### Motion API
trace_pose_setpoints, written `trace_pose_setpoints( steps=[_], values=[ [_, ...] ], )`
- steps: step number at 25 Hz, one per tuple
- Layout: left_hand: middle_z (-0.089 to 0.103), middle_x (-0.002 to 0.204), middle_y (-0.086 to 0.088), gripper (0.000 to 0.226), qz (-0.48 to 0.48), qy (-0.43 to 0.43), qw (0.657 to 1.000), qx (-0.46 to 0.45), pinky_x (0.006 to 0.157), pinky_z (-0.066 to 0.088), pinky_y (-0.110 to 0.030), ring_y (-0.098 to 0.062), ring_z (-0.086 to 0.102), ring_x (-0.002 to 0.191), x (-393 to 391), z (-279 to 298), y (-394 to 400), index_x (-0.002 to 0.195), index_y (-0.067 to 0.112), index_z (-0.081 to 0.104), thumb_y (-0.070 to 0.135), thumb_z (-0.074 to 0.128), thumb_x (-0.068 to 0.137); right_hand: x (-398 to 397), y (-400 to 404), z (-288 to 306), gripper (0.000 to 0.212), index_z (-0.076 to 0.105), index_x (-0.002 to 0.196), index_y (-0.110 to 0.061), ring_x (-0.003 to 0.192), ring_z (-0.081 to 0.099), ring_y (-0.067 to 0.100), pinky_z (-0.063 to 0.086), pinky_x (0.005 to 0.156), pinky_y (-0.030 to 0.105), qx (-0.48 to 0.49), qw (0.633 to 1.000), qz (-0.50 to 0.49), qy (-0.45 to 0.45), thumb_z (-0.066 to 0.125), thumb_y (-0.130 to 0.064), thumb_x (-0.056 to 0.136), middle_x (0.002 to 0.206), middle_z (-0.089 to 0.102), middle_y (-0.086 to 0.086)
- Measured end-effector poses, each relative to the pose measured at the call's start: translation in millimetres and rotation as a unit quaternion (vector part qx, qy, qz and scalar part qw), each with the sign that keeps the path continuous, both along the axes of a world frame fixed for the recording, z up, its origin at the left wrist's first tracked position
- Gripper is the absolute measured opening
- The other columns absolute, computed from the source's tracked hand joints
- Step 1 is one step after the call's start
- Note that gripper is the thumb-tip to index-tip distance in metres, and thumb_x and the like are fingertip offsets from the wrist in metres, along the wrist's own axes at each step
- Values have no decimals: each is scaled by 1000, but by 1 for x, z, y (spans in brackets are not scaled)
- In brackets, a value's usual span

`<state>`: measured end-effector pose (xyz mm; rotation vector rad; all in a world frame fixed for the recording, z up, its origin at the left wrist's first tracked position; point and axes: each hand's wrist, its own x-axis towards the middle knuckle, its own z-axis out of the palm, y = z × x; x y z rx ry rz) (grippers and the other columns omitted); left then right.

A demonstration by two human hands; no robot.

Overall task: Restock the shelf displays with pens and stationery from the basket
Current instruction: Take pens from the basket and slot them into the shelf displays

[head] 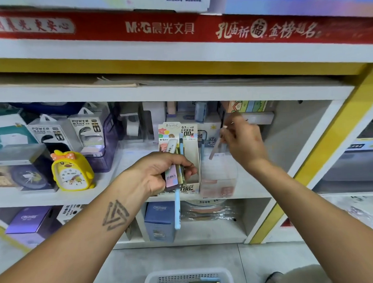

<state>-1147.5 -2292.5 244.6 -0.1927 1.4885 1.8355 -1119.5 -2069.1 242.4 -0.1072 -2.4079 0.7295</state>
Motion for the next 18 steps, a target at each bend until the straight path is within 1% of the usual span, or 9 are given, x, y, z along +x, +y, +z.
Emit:
trace_pose_setpoints(
  steps=[1, 3, 5, 9, 12, 15, 16, 18],
  values=[
    [72, 78, -24, 13, -6, 4, 1000, -6, 51, 57, -27, -25, 71, 64, 0, -1, 2, 69, -6, 70, -13, 65, 78, -2, 0, -5, 8, 53, 102, -11, 82, 67, 35, 55, 70, 47, 15, 1000, 16, -8, 57, -18, 99, 84, 71, 13],
    [72, 78, -23, 24, -13, 8, 1000, -9, 54, 59, -26, -25, 71, 65, -2, -4, 4, 57, -3, 73, -12, 65, 78, -5, -2, -12, 6, 51, 99, -11, 82, 68, 35, 55, 70, 49, 26, 999, 38, -15, 56, -16, 99, 83, 70, 14],
    [72, 78, -24, 28, -12, 7, 1000, -6, 54, 59, -27, -25, 71, 63, -3, -5, 4, 54, -2, 72, -13, 64, 79, -8, -3, -16, 6, 50, 96, -12, 79, 69, 33, 55, 67, 49, 33, 998, 54, -11, 55, -15, 100, 80, 70, 13],
    [72, 78, -23, 27, -18, 9, 1000, -21, 55, 59, -27, -24, 71, 64, -4, -5, 5, 54, -1, 73, -12, 66, 78, -9, -4, -16, 6, 51, 95, -10, 78, 68, 32, 56, 66, 50, 35, 997, 63, -7, 54, -13, 100, 79, 69, 13],
    [71, 78, -25, 26, -13, 4, 1000, -18, 50, 57, -28, -26, 71, 61, -4, -4, 3, 54, -3, 72, -13, 66, 77, -9, -6, -16, 7, 50, 96, -8, 77, 68, 36, 55, 65, 50, 60, 996, 64, -3, 53, -12, 100, 80, 69, 15],
    [72, 78, -25, 28, -13, 6, 1000, -17, 50, 56, -27, -25, 71, 61, -5, -4, 3, 53, -2, 72, -13, 65, 78, -7, -8, -17, 9, 47, 95, -8, 77, 67, 38, 54, 64, 50, 76, 994, 74, -24, 51, -12, 101, 79, 68, 16],
    [72, 78, -25, 26, -12, 6, 1000, -18, 50, 56, -27, -25, 71, 62, -5, -4, 2, 55, -3, 72, -13, 65, 79, -6, -8, -17, 9, 47, 95, -7, 77, 68, 39, 54, 64, 50, 72, 994, 78, -32, 50, -12, 101, 80, 68, 16],
    [72, 79, -26, 16, -7, 1, 1000, -14, 48, 55, -27, -26, 72, 61, -4, -3, 3, 65, -7, 70, -14, 64, 79, -5, -10, -16, 6, 51, 96, -5, 78, 69, 38, 54, 65, 49, 64, 994, 77, -35, 52, -10, 100, 82, 69, 16]
  ],
)
